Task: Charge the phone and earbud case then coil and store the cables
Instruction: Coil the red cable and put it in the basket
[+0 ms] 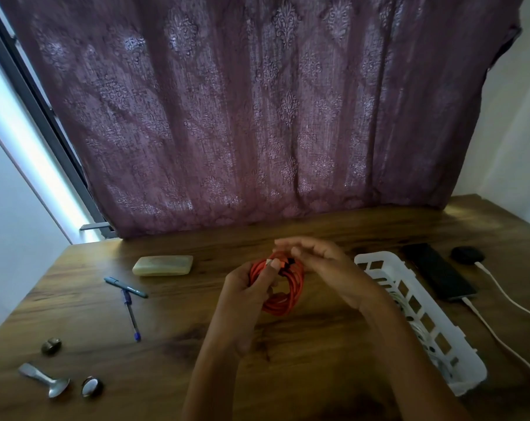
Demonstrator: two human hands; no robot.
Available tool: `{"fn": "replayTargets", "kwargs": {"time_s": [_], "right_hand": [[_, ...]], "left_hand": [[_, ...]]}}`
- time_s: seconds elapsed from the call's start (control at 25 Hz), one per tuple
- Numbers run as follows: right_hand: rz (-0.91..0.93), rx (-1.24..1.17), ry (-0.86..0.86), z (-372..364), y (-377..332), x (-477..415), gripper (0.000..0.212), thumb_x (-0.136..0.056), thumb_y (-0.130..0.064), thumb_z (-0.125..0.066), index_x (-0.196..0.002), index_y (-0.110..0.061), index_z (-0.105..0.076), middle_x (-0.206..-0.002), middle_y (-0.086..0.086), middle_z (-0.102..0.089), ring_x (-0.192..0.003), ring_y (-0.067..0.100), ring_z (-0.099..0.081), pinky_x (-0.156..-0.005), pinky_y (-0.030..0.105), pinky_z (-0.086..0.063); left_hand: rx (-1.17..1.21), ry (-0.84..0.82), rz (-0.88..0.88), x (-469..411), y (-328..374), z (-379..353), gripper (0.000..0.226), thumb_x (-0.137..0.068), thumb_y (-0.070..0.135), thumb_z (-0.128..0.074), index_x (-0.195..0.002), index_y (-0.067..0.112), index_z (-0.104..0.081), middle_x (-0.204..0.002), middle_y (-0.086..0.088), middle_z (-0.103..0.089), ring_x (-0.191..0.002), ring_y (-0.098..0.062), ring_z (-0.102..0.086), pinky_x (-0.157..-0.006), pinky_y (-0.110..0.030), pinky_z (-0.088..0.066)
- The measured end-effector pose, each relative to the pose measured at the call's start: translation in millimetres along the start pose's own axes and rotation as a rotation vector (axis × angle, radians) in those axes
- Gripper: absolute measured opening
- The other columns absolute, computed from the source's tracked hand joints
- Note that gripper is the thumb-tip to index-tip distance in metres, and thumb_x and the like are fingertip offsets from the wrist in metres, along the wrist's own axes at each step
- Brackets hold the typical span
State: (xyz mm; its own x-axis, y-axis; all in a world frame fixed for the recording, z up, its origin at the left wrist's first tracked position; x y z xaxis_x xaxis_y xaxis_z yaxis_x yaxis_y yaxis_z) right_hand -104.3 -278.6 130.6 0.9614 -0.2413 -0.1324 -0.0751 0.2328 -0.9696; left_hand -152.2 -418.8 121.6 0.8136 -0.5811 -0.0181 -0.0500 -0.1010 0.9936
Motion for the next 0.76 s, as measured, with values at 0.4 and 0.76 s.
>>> {"fn": "replayTargets", "kwargs": {"time_s": [0.4, 0.76], "right_hand": [[0.375, 0.243, 0.177, -6, -48, 0, 0.007, -0.084, -0.01, -0.064, -0.082, -0.013, -0.07, -0.08, -0.007, -0.064, -0.076, 0.003, -0.061, -0.072, 0.012, -0.047], [0.277, 0.171, 0.337, -8, -24, 6, 0.012, -0.086, -0.011, -0.062, -0.081, -0.02, -0.068, -0.078, -0.012, -0.067, -0.078, 0.002, -0.065, -0.068, 0.015, -0.053]], "left_hand": [[-0.096, 0.201, -0.037, -3, -1, 1, 0.02, -0.083, 0.026, -0.064, -0.093, 0.008, -0.067, -0.083, -0.013, -0.067, -0.077, -0.021, -0.061, -0.072, -0.035, -0.052], [0.345, 0.138, 0.06, 0, 0, -7, 0.022, -0.084, 0.01, -0.058, -0.104, 0.012, -0.065, -0.081, -0.005, -0.07, -0.071, -0.009, -0.065, -0.067, -0.027, -0.054]]}}
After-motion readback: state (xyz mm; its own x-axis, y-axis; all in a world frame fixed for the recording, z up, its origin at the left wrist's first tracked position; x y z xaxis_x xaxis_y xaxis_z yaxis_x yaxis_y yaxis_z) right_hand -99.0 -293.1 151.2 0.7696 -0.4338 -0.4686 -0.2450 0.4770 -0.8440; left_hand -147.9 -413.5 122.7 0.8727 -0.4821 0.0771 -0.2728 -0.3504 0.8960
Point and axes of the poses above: each hand's wrist, its own x-axis away from the middle knuckle, its own z-axis out of the back of the hand, y = z × x, the point moved 3 cm from there along -x, towards the middle knuckle
